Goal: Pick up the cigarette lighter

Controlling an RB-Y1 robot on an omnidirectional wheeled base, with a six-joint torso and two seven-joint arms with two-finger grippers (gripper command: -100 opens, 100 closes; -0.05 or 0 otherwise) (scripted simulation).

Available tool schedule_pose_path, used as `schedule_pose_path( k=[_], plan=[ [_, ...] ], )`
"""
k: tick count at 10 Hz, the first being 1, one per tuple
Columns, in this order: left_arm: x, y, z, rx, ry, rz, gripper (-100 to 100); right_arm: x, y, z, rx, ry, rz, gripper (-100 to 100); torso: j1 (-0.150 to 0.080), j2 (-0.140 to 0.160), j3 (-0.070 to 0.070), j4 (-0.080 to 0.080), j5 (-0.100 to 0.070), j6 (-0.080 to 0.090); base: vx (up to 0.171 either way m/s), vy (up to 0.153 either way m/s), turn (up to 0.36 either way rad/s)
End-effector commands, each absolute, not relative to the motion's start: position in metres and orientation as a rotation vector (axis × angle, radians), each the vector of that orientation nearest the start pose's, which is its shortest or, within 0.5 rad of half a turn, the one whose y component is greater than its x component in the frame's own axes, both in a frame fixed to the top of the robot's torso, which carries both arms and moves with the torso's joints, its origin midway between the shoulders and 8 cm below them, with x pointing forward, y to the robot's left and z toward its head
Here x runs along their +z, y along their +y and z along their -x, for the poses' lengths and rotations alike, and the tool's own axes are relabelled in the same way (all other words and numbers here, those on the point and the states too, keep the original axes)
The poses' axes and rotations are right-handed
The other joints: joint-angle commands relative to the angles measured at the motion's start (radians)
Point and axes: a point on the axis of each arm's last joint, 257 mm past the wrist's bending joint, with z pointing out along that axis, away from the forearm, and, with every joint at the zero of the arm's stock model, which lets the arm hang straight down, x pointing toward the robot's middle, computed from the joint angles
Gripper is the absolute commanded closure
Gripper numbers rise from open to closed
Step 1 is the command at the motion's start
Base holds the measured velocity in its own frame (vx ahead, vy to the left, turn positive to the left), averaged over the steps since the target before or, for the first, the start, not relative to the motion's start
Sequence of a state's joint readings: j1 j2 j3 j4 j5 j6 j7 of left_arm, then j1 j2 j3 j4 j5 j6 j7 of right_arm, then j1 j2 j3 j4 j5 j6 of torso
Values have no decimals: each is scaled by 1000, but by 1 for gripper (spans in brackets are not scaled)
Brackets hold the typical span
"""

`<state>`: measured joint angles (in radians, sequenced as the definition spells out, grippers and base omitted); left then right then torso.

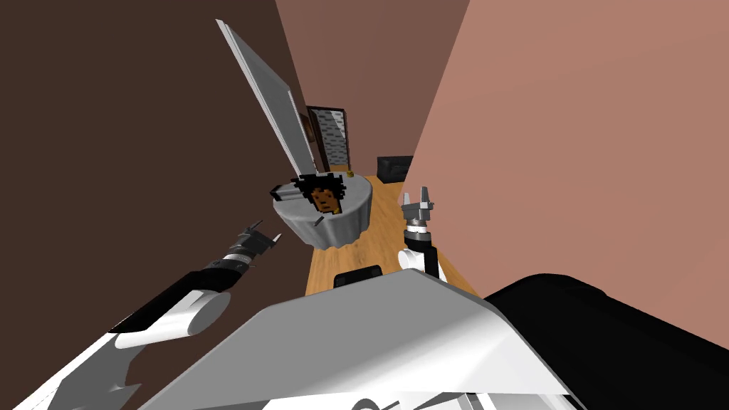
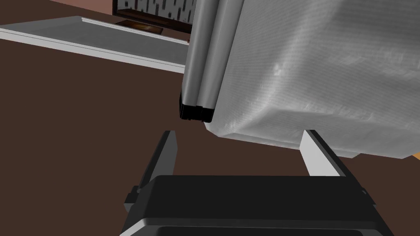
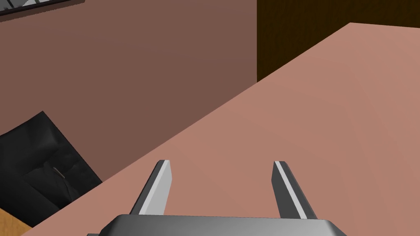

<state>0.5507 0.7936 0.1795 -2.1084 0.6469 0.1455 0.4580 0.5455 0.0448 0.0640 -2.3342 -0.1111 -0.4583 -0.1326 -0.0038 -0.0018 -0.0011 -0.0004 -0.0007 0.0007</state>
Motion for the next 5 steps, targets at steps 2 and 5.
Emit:
schedule_pose_path(
  k=[2,5],
  plan=[
    [-174,417,-403,-1300,1233,1632,-100,26,-281,-338,1534,477,-837,0,-1,-1,0,0,0,0,34,-72,44],
    [-183,443,-401,-1245,1226,1761,-100,26,-281,-338,1534,477,-837,0,-1,0,0,0,0,0,30,-71,36]
  ],
)
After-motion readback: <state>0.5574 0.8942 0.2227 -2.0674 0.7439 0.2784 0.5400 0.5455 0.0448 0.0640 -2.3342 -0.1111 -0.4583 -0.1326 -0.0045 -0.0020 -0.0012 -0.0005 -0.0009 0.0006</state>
